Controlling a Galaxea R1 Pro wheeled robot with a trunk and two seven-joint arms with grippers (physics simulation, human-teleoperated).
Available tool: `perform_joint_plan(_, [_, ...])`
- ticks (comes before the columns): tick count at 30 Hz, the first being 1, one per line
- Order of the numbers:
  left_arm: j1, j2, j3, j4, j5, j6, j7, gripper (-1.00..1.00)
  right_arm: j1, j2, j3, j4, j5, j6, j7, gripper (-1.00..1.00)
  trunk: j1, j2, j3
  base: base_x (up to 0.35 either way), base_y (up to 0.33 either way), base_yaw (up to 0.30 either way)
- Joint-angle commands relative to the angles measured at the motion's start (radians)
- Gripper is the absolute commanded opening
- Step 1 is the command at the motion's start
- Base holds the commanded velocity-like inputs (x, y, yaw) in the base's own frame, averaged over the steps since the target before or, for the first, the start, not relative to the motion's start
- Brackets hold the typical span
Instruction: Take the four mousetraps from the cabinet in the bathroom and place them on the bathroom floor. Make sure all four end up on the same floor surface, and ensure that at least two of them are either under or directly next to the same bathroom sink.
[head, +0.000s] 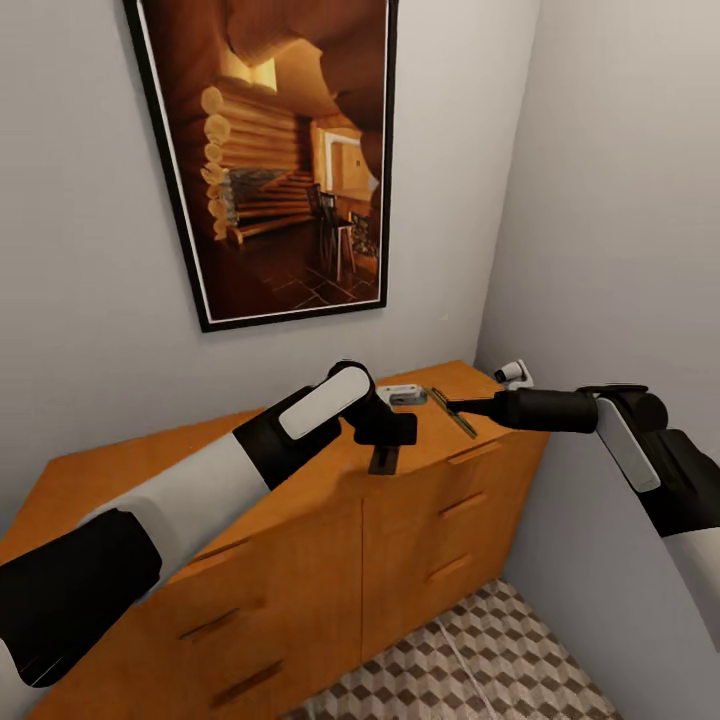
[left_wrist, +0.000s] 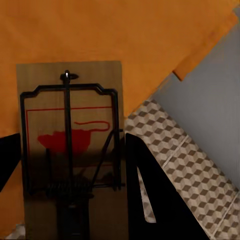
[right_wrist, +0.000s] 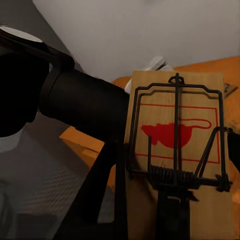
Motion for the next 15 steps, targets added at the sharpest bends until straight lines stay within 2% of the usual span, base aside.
perform_joint_plan(1, [0.000,0.000,0.000,0.002,-0.003,0.002,-0.002,-1.00,0.000,0.000,0.000,0.000,0.000,0.001,0.001,-1.00,0.000,0.000,0.000,-0.334,-0.036,0.000])
perform_joint_plan(15, [0.006,-0.001,-0.006,0.026,-0.002,-0.010,-0.003,-1.00,0.000,-0.001,0.000,0.000,0.000,0.000,0.001,-1.00,0.000,0.000,0.000,-0.334,-0.094,0.000])
